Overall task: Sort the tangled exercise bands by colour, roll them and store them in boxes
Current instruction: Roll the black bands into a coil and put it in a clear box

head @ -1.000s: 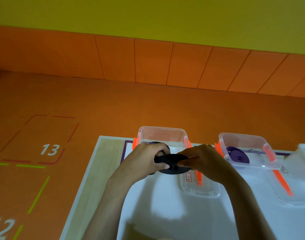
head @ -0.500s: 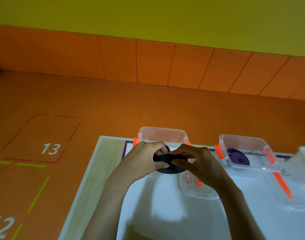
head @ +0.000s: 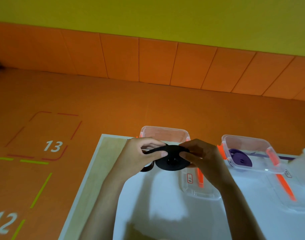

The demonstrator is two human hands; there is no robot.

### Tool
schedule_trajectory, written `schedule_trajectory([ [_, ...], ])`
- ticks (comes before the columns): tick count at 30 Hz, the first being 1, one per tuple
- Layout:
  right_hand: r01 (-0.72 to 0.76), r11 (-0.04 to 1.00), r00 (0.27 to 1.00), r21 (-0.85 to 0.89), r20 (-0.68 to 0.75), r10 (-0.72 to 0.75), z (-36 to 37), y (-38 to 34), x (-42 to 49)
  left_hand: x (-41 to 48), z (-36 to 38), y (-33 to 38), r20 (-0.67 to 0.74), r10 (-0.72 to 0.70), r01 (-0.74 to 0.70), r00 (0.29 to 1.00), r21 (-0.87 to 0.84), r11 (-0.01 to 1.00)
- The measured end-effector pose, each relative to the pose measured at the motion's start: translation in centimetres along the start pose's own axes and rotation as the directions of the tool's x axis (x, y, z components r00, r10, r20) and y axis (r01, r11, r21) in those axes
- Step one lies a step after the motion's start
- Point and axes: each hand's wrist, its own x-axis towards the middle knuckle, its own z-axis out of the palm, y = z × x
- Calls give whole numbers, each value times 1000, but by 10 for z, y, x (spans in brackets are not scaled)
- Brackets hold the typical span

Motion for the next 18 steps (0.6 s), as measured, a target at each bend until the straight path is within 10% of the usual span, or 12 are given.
schedule_trajectory([
  [18, -116, 834, 934, 539, -226, 276, 14, 14, 7, 7, 25, -35, -311, -132, -17, 941, -432, 902],
])
